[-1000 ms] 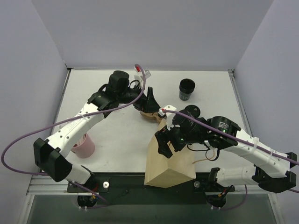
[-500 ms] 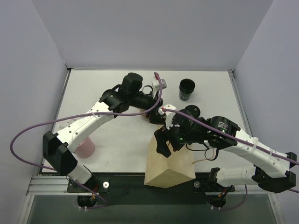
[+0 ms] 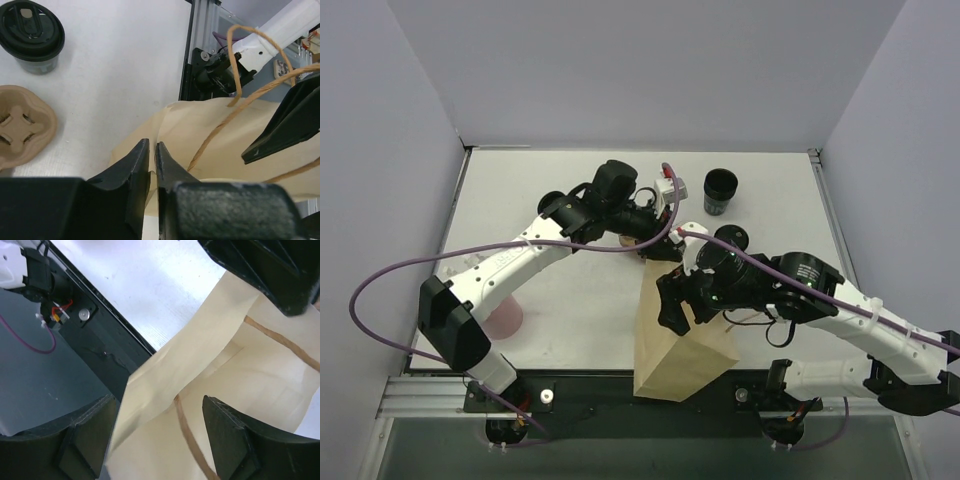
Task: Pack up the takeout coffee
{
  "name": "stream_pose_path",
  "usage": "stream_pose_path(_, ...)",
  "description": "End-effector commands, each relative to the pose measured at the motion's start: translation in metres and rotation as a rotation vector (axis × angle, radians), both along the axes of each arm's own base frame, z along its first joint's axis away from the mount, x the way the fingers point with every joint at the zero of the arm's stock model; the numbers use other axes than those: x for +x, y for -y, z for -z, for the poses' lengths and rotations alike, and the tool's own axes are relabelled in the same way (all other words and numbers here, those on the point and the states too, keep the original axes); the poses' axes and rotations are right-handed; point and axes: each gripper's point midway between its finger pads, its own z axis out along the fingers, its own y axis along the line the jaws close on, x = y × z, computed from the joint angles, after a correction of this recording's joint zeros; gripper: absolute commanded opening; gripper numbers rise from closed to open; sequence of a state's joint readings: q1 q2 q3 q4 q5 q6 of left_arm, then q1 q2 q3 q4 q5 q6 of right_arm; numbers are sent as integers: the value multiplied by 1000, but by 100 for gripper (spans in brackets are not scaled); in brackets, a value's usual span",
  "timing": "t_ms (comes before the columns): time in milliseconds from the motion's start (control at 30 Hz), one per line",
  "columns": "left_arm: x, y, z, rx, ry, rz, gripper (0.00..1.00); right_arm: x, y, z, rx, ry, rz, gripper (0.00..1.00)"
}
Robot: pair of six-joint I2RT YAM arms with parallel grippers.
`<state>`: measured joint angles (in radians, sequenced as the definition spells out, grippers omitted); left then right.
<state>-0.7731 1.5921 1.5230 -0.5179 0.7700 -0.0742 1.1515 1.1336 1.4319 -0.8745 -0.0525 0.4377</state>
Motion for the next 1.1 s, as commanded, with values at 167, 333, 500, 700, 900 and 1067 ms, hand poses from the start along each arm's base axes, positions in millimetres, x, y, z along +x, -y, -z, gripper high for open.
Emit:
stream_pose_path(167, 14, -9, -40, -98, 127, -151, 20, 1, 33, -25, 103, 2, 175, 74)
stream_pose_path(333, 9, -8, -44, -154, 83, -167, 24, -10, 40, -19, 87, -15, 107, 75)
stream_pose_path(500, 3, -4, -45, -173, 39, -166, 26, -11, 38, -17, 71, -14, 50, 76)
stream_pose_path(700, 0, -2, -46, -152, 14, -191, 42, -14, 42, -17, 76, -4, 13, 76)
stream_pose_path(900, -8, 1, -23, -67, 14, -216, 53, -18, 47, -17, 87, 26, -23, 76)
stream_pose_path(1067, -11, 8, -20, -57, -4, -198, 55, -25, 46, -12, 66, 30, -117, 76)
